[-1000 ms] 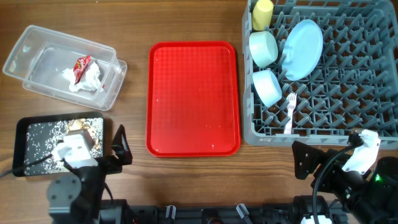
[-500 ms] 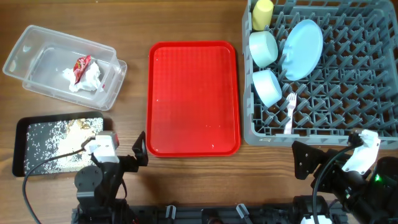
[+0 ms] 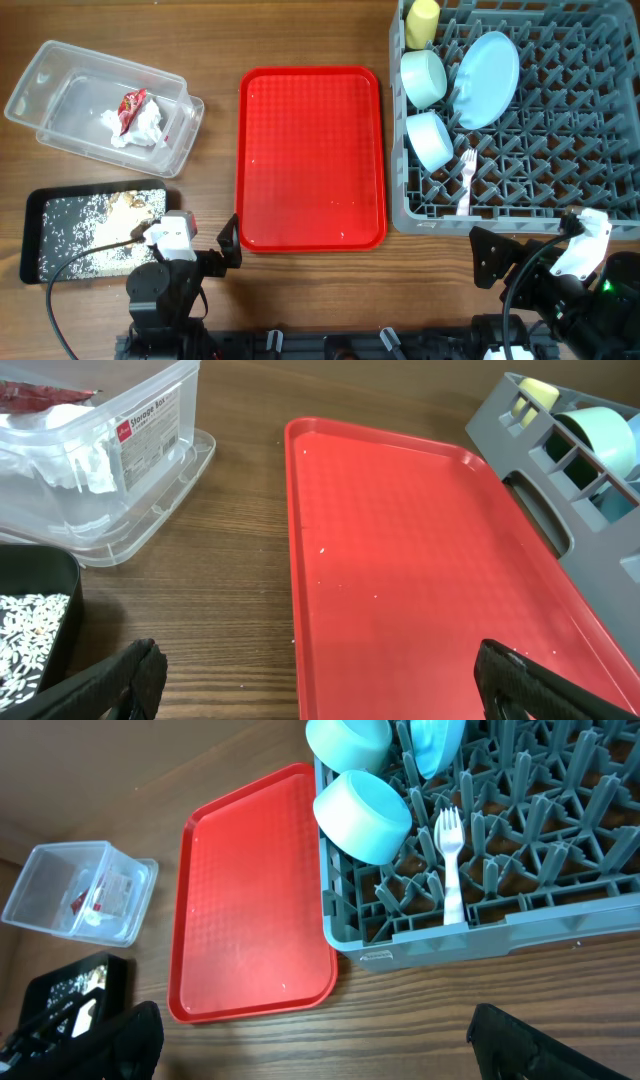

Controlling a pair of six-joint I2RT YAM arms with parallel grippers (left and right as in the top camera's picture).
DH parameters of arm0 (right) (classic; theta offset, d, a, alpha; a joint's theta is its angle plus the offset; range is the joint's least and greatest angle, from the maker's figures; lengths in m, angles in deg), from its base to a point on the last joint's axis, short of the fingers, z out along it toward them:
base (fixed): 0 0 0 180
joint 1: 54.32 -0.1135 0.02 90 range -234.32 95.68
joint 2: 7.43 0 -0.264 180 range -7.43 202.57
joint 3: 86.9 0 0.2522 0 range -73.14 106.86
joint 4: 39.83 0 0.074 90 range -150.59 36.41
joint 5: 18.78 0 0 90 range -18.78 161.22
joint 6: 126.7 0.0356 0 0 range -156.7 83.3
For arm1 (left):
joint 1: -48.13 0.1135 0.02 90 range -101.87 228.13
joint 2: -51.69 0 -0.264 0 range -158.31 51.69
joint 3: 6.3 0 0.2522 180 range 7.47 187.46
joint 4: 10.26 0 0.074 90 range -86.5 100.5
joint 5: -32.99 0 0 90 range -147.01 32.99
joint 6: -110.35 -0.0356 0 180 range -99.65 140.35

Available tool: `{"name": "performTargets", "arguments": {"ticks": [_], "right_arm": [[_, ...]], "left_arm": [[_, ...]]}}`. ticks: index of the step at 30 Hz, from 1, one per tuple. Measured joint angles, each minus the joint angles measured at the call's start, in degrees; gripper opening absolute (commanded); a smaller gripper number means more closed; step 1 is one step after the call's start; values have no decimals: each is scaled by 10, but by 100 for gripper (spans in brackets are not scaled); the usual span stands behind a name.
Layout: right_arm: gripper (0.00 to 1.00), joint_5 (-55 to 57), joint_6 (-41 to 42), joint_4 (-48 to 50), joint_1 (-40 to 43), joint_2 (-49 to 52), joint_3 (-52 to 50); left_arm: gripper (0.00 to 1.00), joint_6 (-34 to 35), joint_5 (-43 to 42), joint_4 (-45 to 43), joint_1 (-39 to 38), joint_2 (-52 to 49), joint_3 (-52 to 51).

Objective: Sort waste into correct bins and load items into the dishwasher rack

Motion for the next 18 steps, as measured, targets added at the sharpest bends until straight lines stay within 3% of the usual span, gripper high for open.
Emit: {"name": "performTargets", "arguments": {"ticks": [14,18], "right_arm": [[100,0,0,0,-1,0,0],[100,2,-1,0,-34,0,0]], "left_arm": [[100,0,0,0,0,0,0],[100,0,0,0,0,0,0]]}}
